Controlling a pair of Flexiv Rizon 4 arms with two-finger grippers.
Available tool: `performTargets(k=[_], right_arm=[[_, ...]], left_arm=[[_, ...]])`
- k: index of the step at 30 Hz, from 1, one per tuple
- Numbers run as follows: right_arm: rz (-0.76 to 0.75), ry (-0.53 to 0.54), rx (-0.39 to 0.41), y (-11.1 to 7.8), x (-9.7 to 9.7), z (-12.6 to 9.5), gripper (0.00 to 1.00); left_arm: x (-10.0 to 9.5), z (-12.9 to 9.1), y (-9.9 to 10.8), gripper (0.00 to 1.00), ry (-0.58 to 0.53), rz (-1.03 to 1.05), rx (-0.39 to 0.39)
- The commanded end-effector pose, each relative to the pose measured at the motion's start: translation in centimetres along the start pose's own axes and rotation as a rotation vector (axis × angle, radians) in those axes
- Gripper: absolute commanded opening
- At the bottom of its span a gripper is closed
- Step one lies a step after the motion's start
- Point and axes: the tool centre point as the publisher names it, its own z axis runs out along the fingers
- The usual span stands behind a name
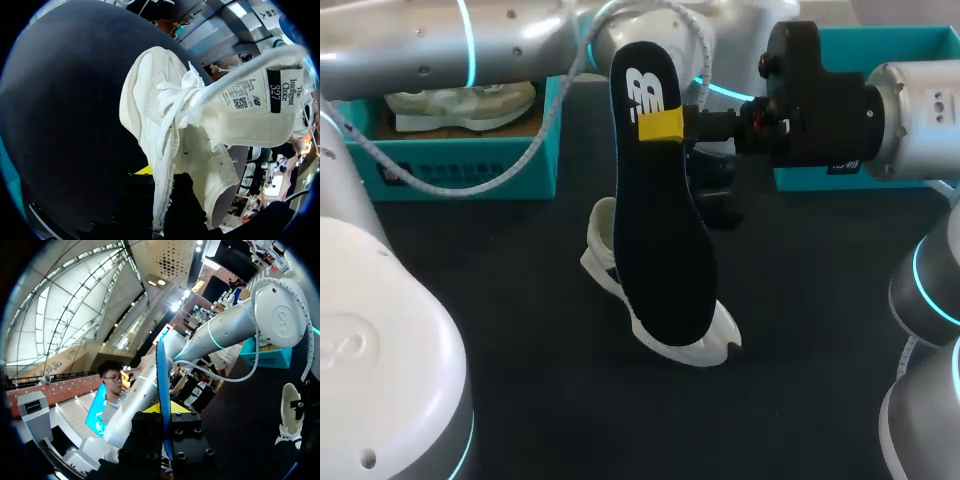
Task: Take the shoe out of the shoebox, open the shoe tongue, remove and reinsert the insole, then place the shoe into the shoebox
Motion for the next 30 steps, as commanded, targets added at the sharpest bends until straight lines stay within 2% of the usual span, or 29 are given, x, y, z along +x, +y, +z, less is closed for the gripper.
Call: performTargets(k=[1,6,9,10,20,25,28,30], right_arm=[[0.001,-0.002,-0.001,0.0,0.0,0.4,0.00],[0.001,-0.002,-0.001,0.0,0.0,0.4,0.00],[0.001,-0.002,-0.001,0.0,0.0,0.4,0.00],[0.001,-0.002,-0.001,0.0,0.0,0.4,0.00],[0.001,-0.002,-0.001,0.0,0.0,0.4,0.00],[0.001,-0.002,-0.001,0.0,0.0,0.4,0.00],[0.001,-0.002,-0.001,0.0,0.0,0.4,0.00],[0.001,-0.002,-0.001,0.0,0.0,0.4,0.00]], left_arm=[[-1.1,-0.6,0.3,0.00,0.182,0.314,-0.144],[-1.5,-1.0,1.2,0.00,0.176,0.419,-0.236],[-1.6,-1.0,1.5,0.00,0.142,0.466,-0.264],[-1.6,-0.9,1.7,0.00,0.117,0.461,-0.248],[-2.9,0.6,1.8,0.00,-0.040,0.433,-0.323],[-3.5,1.5,1.8,0.00,-0.058,0.406,-0.342],[-3.8,2.0,1.6,0.00,-0.086,0.420,-0.369],[-4.1,2.3,1.4,0.00,-0.089,0.417,-0.424]])
